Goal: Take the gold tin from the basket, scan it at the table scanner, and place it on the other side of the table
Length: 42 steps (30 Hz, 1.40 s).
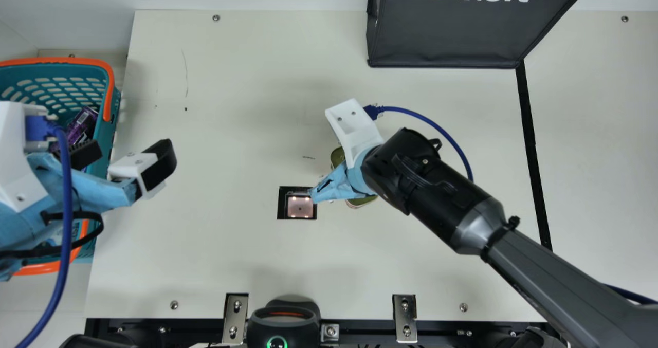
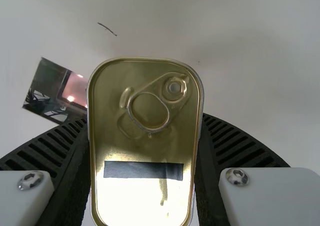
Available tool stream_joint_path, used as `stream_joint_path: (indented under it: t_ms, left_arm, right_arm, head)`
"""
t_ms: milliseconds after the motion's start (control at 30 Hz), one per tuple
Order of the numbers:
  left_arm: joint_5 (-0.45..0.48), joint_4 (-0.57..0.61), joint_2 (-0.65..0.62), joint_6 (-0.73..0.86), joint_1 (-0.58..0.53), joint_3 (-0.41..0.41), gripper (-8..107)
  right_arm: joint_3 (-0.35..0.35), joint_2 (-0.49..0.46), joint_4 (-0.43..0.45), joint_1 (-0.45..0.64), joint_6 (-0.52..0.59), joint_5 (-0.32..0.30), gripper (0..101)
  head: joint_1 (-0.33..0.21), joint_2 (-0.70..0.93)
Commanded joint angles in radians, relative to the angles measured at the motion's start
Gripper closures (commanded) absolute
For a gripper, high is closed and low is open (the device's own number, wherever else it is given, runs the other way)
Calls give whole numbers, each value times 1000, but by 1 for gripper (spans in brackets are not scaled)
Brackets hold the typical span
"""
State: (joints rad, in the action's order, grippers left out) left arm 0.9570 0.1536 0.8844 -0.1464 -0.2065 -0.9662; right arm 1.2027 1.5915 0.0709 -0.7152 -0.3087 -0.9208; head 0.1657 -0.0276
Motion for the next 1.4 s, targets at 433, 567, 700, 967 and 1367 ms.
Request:
stream_joint_path:
  t_ms: [433, 567, 700, 967, 1367]
  left_arm:
    - [0, 0, 0, 0, 0, 0, 9]
    - [0, 0, 0, 0, 0, 0, 9]
    - [0, 0, 0, 0, 0, 0, 9]
    - [0, 0, 0, 0, 0, 0, 9]
    - [0, 0, 0, 0, 0, 0, 9]
  right_arm:
    - [29, -108, -34, 178, 72, -61, 101]
    - [-7, -159, -60, 301, 129, -59, 101]
    - [-43, -207, -87, 437, 197, -62, 101]
    - [-77, -256, -151, 709, 353, -73, 101]
    - [5, -182, -220, 983, 534, -88, 101]
  head:
    - [-27, -303]
    - [-27, -349]
    - [-27, -349]
    - [-27, -349]
    - [-27, -349]
